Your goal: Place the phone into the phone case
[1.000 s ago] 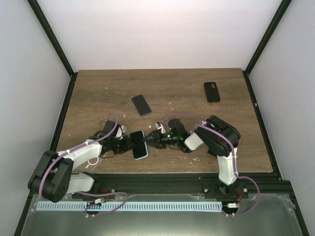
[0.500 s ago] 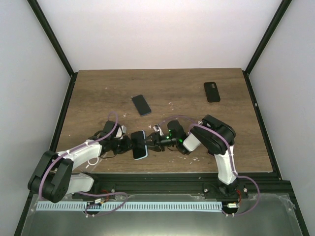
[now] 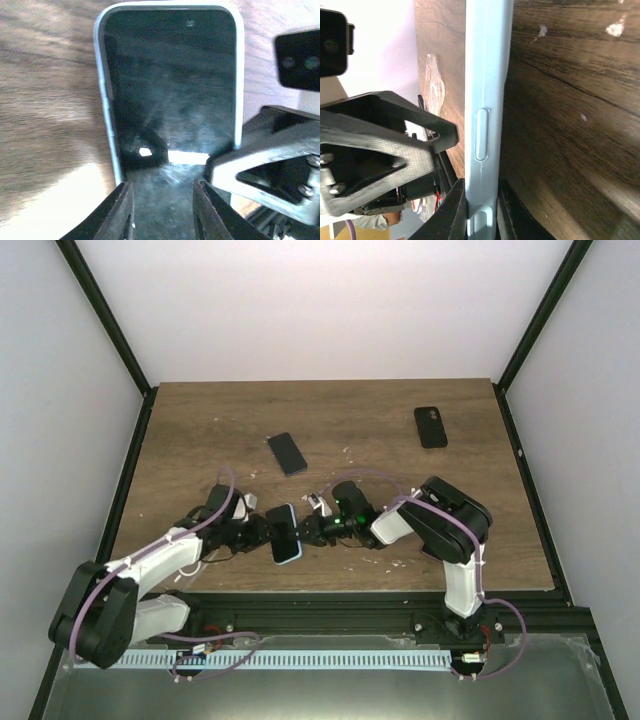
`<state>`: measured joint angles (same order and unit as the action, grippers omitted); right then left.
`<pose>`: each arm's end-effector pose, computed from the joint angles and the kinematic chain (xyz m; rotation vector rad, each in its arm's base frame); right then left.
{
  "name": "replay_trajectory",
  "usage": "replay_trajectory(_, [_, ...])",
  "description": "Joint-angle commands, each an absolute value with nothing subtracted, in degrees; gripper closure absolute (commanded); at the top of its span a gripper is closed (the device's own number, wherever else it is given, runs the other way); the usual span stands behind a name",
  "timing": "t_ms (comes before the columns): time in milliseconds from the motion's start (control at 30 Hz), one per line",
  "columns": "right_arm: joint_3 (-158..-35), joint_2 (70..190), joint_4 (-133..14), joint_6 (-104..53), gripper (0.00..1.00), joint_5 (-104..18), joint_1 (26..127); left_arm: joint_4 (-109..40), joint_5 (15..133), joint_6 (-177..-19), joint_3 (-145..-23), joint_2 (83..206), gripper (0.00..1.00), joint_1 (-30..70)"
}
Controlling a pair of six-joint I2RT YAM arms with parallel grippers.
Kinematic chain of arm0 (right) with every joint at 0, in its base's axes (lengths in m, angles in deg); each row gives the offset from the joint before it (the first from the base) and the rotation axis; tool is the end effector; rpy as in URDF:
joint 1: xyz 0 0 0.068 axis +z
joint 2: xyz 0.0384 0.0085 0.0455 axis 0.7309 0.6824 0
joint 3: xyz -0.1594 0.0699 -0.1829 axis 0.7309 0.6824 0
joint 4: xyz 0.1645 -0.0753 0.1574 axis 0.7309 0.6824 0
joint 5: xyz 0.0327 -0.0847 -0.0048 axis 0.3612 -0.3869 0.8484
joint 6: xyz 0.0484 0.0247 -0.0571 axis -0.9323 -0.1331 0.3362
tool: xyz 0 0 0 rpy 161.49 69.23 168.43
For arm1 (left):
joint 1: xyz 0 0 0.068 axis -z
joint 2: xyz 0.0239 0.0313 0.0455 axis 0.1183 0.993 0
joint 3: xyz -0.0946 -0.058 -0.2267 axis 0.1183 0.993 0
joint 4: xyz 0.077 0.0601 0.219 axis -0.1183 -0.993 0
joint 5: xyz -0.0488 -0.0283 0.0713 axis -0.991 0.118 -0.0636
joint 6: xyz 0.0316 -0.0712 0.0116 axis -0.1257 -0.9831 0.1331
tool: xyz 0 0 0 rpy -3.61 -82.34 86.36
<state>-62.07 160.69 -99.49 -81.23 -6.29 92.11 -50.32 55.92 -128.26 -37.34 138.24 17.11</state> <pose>0.2104 0.2784 0.0868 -0.1956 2.5847 1.7584 0.1781 -0.1117 0.1175 -0.2338 2.7432 -0.9740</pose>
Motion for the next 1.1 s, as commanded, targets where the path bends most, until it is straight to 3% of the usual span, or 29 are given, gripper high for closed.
replay_trajectory(0, [-62.39,156.08,-99.34,-75.87,0.90,-7.05,92.05,-54.38,53.67,-128.44,-41.40,132.97,0.61,17.19])
replay_trajectory(167, [-58.61,153.00,-107.28,-79.65,0.91,-3.79,90.65,-61.91,54.77,-127.64,-46.46,124.29,0.45,15.59])
replay_trajectory(267, [-56.43,150.41,-112.70,-81.78,0.91,-1.47,90.15,-67.31,53.88,-127.07,-49.50,120.04,0.25,13.52])
replay_trajectory(333, [-55.49,147.90,-113.87,-82.21,0.91,-0.61,90.12,-69.61,51.70,-126.73,-51.19,117.64,0.21,11.98])
replay_trajectory(633, [-52.99,136.55,-121.58,-85.42,0.91,2.79,90.12,-69.06,45.82,-127.69,-54.86,106.16,0.22,10.96])
replay_trajectory(1067, [-52.70,132.59,-138.02,-98.35,0.91,1.57,90.12,-41.10,30.59,-147.21,-43.60,99.92,0.30,10.96])
